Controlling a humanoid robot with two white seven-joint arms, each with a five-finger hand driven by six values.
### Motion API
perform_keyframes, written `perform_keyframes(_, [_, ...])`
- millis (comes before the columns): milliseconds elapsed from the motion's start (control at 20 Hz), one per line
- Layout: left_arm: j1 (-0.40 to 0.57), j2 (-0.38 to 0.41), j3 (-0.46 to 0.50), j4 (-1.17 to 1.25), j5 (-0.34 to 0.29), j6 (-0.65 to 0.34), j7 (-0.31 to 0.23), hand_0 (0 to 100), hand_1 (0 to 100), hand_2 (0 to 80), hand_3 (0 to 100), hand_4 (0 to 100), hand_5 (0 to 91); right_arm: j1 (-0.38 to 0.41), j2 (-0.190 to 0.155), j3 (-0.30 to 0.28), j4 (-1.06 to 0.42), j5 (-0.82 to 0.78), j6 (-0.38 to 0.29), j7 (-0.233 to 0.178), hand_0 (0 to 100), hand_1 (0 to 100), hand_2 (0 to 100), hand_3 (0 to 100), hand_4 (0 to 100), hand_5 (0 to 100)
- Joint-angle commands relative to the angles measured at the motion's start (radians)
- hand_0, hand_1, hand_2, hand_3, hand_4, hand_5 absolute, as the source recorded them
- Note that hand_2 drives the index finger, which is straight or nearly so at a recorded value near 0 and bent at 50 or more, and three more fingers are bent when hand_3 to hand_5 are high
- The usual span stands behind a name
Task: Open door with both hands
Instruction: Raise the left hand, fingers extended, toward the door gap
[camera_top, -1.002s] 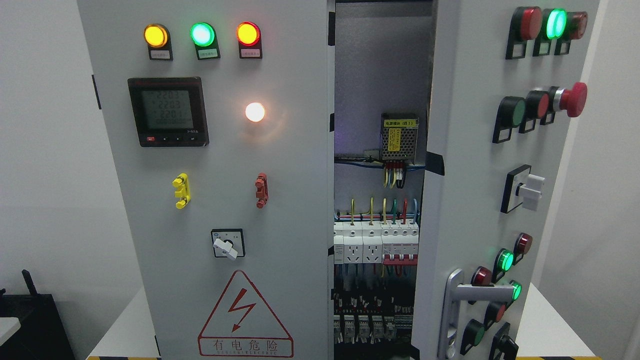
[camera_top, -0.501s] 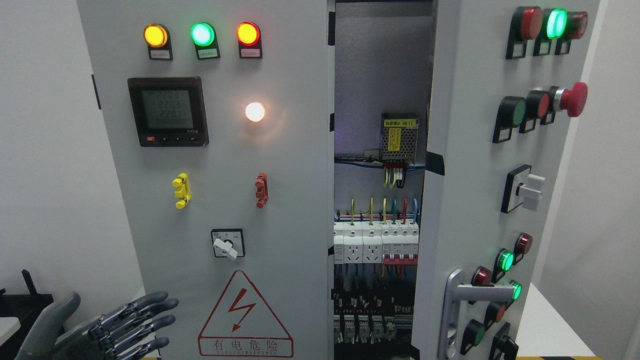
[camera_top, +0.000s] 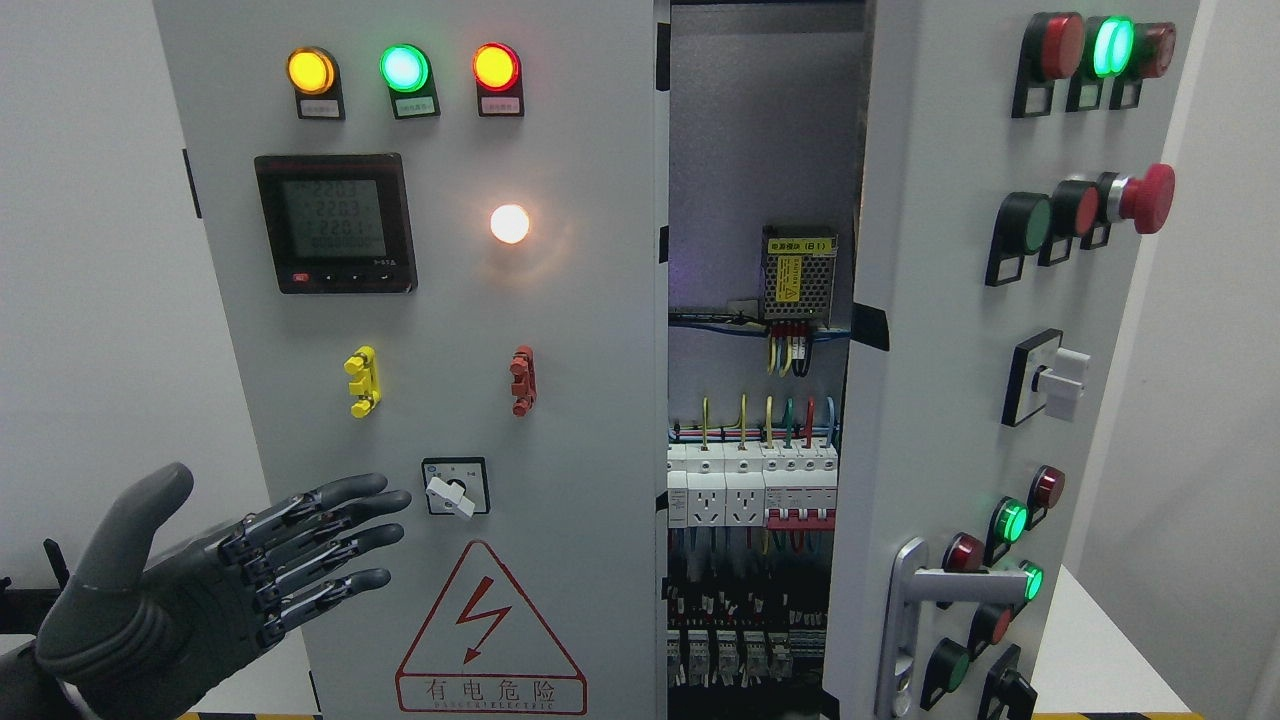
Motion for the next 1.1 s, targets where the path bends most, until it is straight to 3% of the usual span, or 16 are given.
perform_keyframes(0, [-0.246,-0.092,-0.31,0.086,0.03,0.076,-0.002,0,0,0.0,0,4,0.0,0.0,0.0,0.0,0.0,0.011,0.001,-0.004,0,0,0,0,0,0])
perform_keyframes(351, [-0.488,-0.171,-0.494,0.202,0.035,0.12,-0.003,0,0,0.0,0,4,0.0,0.0,0.0,0.0,0.0,0.011,0.001,-0.004,0,0,0,0,0,0])
perform_keyframes(701, [-0.55,-0.186,-0.536,0.207,0.05,0.12,-0.023,0,0,0.0,0,4,0.0,0.0,0.0,0.0,-0.006,0.011,0.0,-0.004,0,0,0,0,0,0])
perform_keyframes(901, [-0.672,-0.183,-0.68,0.233,0.121,0.12,-0.023,0,0,0.0,0,4,0.0,0.0,0.0,0.0,-0.006,0.011,0.001,-0.004,0,0,0,0,0,0])
perform_keyframes(1052, [-0.72,-0.183,-0.732,0.238,0.135,0.12,-0.025,0,0,0.0,0,4,0.0,0.0,0.0,0.0,-0.006,0.011,0.001,-0.004,0,0,0,0,0,0])
